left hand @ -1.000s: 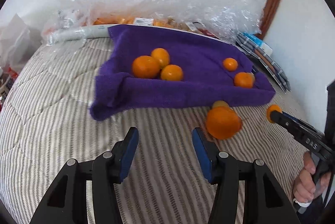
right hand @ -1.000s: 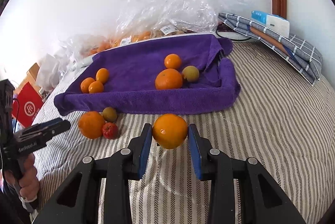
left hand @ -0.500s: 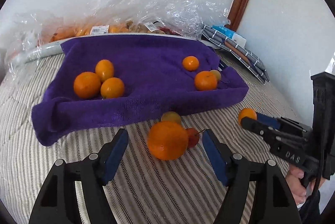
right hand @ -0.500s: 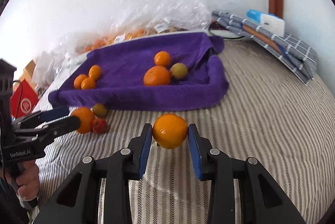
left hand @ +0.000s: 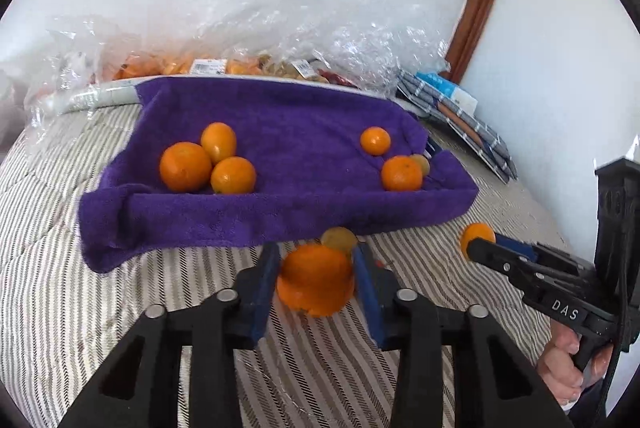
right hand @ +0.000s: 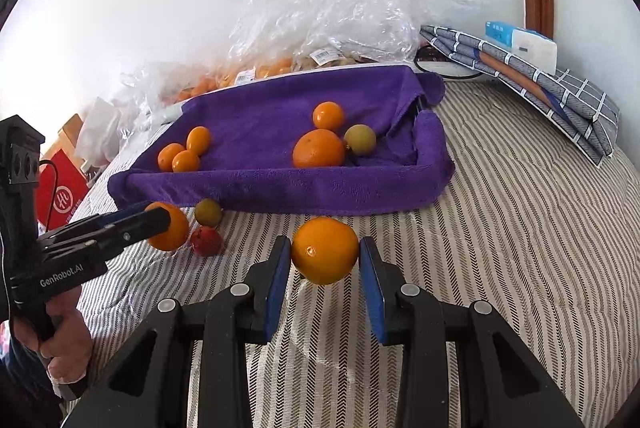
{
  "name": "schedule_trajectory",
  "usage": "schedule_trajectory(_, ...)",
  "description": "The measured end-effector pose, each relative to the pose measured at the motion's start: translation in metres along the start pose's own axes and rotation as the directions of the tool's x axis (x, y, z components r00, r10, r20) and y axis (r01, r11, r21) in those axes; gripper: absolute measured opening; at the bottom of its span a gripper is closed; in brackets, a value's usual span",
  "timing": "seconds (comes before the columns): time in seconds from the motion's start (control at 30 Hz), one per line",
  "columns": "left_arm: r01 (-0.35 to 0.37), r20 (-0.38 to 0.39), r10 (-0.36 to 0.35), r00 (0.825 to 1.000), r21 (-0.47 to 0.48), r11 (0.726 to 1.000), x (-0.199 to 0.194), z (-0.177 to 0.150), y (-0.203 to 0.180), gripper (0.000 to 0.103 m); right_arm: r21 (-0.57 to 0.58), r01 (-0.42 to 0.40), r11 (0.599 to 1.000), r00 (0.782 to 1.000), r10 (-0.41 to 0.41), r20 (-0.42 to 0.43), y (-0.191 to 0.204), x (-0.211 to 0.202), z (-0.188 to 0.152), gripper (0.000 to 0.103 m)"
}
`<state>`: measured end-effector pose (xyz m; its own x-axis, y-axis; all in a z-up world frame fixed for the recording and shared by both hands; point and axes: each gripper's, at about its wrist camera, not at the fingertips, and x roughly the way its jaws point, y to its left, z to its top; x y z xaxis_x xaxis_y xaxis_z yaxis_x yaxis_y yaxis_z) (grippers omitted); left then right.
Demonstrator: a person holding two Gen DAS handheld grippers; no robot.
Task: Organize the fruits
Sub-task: 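Grasp a large orange with the left gripper while the right gripper holds its orange, then lift both held oranges and carry them over the purple towel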
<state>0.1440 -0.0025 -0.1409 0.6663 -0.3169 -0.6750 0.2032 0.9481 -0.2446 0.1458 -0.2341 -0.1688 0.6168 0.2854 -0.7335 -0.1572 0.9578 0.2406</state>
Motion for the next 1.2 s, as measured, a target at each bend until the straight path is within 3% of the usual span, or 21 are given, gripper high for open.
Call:
schedule_trajectory(0.1, -0.024, 0.038, 0.026, 0.999, -0.034, 0.999, -0.006, 0.002, 0.008, 0.033, 0.008, 0.000, 1.000, 1.000, 0.000, 0.005, -0.002, -0.001, 0.000, 0.035)
schedule_trajectory(0.3, -0.004, -0.006, 0.004, 1.000, -0.043, 0.999, 0.001, 0.003, 0.011, 0.033, 0.000, -0.001, 1.000, 1.000, 0.001, -0.002, 0.000, 0.001, 0.000, 0.035)
schedule_trajectory(0.37, -0.003, -0.013, 0.003, 1.000, -0.030, 1.000, 0.002, 0.003, 0.008, 0.042, -0.002, 0.000, 1.000, 1.000, 0.000, -0.003, 0.000, 0.001, 0.000, 0.035)
schedule_trajectory(0.4, 0.003, -0.025, -0.004, 1.000, -0.029, 1.000, 0.003, 0.003, 0.008, 0.054, -0.002, 0.001, 1.000, 1.000, -0.001, -0.005, 0.000, 0.001, 0.000, 0.035)
schedule_trajectory(0.43, 0.008, -0.041, -0.009, 0.999, -0.030, 1.000, 0.005, 0.003, 0.008, 0.061, -0.002, 0.003, 1.000, 1.000, -0.003, -0.007, 0.000, 0.002, 0.000, 0.035)
schedule_trajectory(0.47, 0.001, -0.050, -0.003, 0.999, -0.031, 1.000, 0.007, 0.003, 0.008, 0.061, 0.000, 0.006, 1.000, 1.000, -0.006, -0.009, -0.001, 0.002, 0.001, 0.035)
schedule_trajectory(0.63, -0.038, -0.138, 0.028, 0.990, -0.073, 0.997, 0.025, 0.003, 0.013, 0.059, 0.008, 0.006, 1.000, 1.000, -0.006, -0.006, -0.002, 0.002, 0.001, 0.035)
schedule_trajectory(0.7, -0.040, -0.121, 0.028, 0.992, -0.099, 0.994, 0.024, 0.003, 0.017, 0.059, 0.008, 0.004, 1.000, 1.000, -0.004, -0.005, -0.002, 0.002, 0.001, 0.035)
schedule_trajectory(0.8, -0.048, -0.117, 0.035, 0.992, -0.103, 0.994, 0.023, -0.001, 0.019, 0.040, 0.012, 0.001, 1.000, 1.000, -0.001, -0.003, -0.003, 0.001, 0.000, 0.035)
schedule_trajectory(1.2, -0.063, 0.008, 0.065, 0.998, -0.139, 0.988, -0.002, 0.002, 0.027, 0.040, 0.034, 0.013, 0.999, 1.000, -0.013, 0.010, -0.007, -0.001, -0.001, 0.035)
